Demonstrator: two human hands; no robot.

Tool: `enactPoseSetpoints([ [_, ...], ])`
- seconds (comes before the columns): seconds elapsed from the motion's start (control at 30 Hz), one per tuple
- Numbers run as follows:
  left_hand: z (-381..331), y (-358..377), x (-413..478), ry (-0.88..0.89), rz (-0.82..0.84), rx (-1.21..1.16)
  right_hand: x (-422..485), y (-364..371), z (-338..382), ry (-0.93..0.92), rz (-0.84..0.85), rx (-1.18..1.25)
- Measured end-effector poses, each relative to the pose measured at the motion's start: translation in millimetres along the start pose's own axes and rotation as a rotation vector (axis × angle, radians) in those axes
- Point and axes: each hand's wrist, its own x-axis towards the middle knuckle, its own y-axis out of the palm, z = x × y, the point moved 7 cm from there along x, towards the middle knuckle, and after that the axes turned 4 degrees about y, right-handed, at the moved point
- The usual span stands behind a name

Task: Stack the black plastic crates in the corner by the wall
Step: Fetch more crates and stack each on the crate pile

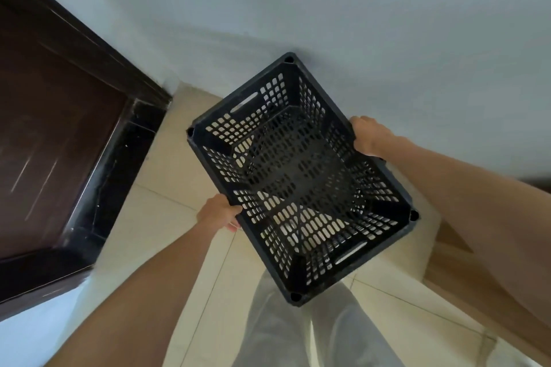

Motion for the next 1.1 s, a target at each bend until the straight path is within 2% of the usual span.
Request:
enactPoseSetpoints([
  [0.17,22.6,0.5,28.1,-0.063,-0.010,-0.046,25.0,10.0,9.3,0.012,0.006,0.035],
  [0.43,-0.8,7.9,32.4,-0.041,0.026,-0.152,59.1,7.9,14.9,0.014,-0.035,0.139],
  [0.5,-1.7,7.8,35.6,-0.040,0.048,-0.099,62.8,8.0,14.6,0.019,-0.043,0.174],
  [0.53,-1.8,5.3,37.1,-0.046,0.060,-0.013,62.8,8.9,13.8,0.019,-0.044,0.191],
  [0.6,-8.7,-5.3,34.5,-0.044,0.059,0.344,58.6,14.0,11.4,0.008,-0.031,0.214],
  [0.67,-32.0,-18.0,27.7,0.044,-0.032,0.752,48.5,20.0,10.4,-0.030,-0.023,0.213],
  [0.7,-49.5,-21.0,22.8,0.125,-0.095,0.867,41.1,21.7,10.1,-0.058,-0.036,0.189],
  [0.77,-82.6,-18.6,13.6,0.300,-0.167,0.945,19.0,23.4,12.0,-0.122,-0.090,0.109],
  [0.87,-107.0,3.3,6.7,0.502,-0.039,1.028,-23.6,42.5,18.7,-0.179,-0.097,0.104],
  [0.97,-93.1,22.4,11.7,0.571,0.120,1.333,-66.4,95.2,36.7,-0.184,0.056,0.125],
  [1.1,-64.2,25.1,18.5,0.626,0.119,1.501,-115.0,182.4,79.9,-0.199,0.290,0.136],
])
